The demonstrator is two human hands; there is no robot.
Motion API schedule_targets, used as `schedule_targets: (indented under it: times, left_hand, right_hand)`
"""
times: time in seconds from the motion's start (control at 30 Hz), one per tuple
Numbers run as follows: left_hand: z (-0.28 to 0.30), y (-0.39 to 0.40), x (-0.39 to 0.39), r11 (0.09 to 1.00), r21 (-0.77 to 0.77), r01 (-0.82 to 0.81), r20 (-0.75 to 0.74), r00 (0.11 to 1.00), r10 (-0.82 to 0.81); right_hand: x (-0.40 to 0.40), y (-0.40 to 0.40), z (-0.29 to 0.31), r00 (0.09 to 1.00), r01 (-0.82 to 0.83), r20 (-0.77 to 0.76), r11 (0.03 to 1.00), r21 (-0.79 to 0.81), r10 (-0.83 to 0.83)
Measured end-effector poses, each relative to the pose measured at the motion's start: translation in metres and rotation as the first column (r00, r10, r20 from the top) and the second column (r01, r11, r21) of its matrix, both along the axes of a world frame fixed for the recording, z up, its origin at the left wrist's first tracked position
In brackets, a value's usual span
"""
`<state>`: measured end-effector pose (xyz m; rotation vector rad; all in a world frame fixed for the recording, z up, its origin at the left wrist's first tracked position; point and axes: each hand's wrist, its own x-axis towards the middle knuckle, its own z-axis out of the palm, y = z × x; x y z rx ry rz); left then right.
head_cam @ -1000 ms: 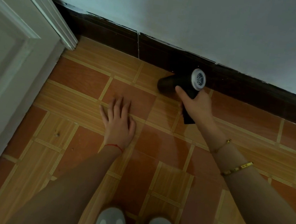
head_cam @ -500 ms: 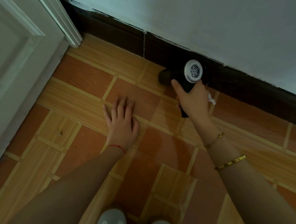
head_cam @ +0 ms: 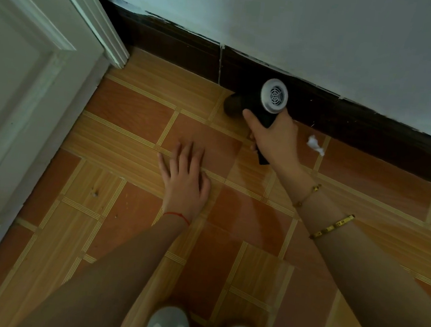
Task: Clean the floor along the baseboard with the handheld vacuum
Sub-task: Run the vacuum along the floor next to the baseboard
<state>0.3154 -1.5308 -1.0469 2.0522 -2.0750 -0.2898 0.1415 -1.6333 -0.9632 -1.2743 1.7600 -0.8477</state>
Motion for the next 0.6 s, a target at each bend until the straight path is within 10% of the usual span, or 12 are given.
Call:
schedule_targets:
  times: [0.2,0.6]
  left_hand:
    - [-0.001,0.0,0.0,1.0,-0.011,-0.001,0.001,1.0,0.001]
    - [0.0,0.0,0.0,1.0,0.024,0.006,-0.002,1.0,-0.005]
  right_hand:
    - [0.03,0.0,0.0,0.964,-0.257,-0.04,0.96,0.111,0.263]
    - [-0.018,0.022,0.002,0.999,0.003,-0.05,1.0,0.014,-0.003]
